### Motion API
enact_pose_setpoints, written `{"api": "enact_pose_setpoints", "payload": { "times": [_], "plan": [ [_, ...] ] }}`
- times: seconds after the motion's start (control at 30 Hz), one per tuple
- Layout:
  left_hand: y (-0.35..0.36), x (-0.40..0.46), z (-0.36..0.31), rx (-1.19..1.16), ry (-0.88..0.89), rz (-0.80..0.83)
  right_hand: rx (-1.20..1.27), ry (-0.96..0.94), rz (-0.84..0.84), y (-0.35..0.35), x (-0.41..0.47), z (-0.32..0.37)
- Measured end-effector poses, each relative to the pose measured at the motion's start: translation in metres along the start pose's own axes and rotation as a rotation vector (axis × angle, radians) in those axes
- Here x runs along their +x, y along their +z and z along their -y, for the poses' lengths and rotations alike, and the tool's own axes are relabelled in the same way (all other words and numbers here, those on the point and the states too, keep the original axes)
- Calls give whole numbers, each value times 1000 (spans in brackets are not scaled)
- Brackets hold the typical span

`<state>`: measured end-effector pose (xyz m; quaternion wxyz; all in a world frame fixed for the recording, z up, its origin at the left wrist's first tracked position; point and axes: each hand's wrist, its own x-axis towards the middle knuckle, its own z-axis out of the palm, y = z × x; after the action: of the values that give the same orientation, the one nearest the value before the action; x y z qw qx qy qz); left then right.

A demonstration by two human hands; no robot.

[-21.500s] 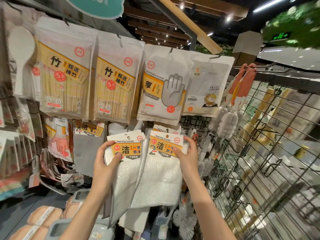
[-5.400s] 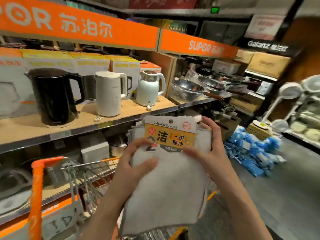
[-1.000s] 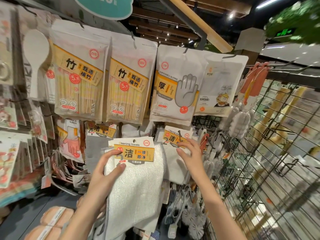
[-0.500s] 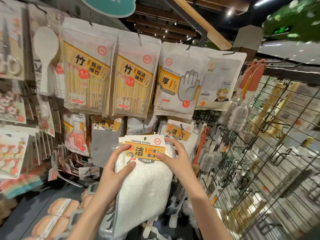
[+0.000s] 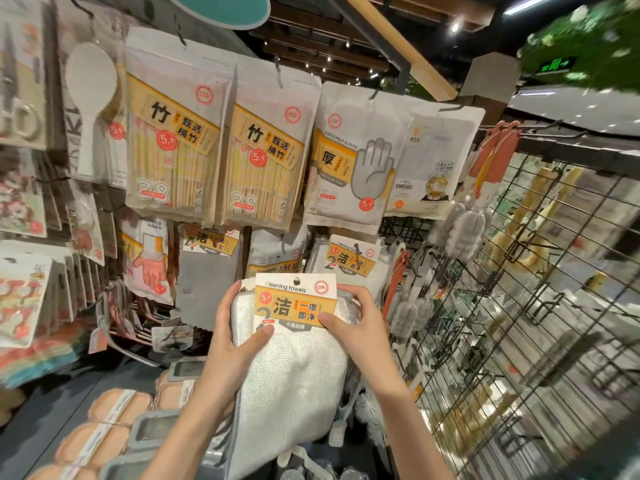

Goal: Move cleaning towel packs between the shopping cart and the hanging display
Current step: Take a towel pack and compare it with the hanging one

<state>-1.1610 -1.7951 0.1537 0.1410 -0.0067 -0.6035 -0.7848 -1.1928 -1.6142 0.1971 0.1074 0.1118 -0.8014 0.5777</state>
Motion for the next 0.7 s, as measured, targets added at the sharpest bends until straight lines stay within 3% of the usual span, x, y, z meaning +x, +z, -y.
{"api": "enact_pose_setpoints", "payload": {
  "times": [0.7],
  "plan": [
    [1, 0, -1, -81, -44, -3, 121, 4, -93, -8, 6, 5]
  ]
}}
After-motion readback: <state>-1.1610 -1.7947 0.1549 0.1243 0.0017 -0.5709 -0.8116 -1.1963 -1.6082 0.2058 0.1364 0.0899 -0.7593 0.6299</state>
